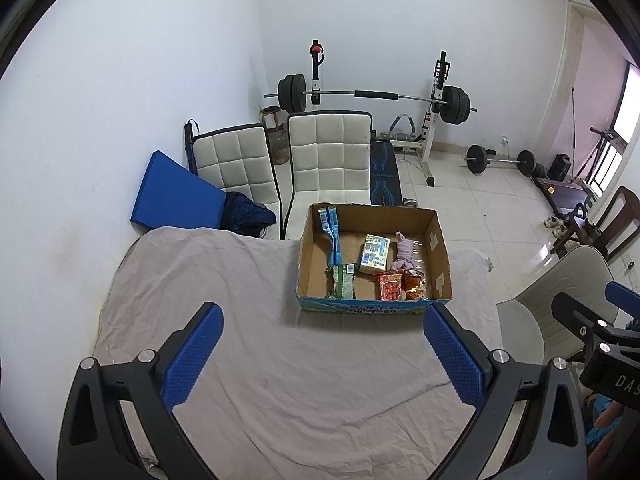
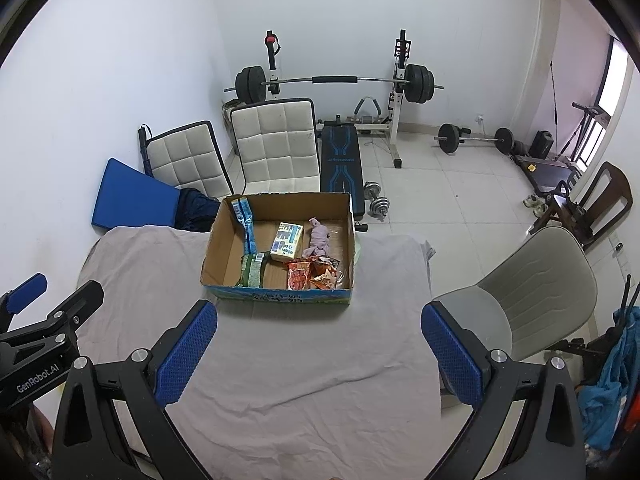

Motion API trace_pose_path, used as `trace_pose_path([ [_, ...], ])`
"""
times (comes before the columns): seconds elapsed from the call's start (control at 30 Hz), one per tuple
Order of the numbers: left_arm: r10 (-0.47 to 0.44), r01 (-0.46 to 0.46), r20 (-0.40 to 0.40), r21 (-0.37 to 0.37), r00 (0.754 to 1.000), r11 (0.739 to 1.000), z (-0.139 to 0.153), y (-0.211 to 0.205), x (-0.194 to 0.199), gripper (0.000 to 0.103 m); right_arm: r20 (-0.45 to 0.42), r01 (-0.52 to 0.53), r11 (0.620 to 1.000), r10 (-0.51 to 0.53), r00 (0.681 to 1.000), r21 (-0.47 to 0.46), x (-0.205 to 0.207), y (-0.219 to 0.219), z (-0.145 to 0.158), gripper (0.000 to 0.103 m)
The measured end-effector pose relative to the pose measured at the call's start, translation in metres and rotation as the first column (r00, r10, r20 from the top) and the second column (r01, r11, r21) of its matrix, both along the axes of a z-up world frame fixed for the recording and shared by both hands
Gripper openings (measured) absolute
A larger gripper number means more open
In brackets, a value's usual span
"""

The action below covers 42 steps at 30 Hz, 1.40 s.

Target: Organize soft objects

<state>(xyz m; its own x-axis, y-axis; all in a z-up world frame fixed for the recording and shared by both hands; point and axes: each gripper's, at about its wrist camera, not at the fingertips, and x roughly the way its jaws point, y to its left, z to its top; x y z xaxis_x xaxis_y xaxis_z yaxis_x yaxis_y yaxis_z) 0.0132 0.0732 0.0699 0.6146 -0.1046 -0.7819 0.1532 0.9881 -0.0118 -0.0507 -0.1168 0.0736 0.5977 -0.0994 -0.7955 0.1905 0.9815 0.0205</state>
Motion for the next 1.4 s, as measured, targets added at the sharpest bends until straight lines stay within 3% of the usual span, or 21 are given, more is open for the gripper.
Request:
trace_pose_path([
  [1.4, -0.015, 0.015, 0.014, -0.004, 1.0, 1.0, 0.002, -0.007, 0.007, 0.103, 0.012, 0.009, 1.0, -0.009, 1.0, 0.009, -0.004, -0.011, 0.011, 0.103],
])
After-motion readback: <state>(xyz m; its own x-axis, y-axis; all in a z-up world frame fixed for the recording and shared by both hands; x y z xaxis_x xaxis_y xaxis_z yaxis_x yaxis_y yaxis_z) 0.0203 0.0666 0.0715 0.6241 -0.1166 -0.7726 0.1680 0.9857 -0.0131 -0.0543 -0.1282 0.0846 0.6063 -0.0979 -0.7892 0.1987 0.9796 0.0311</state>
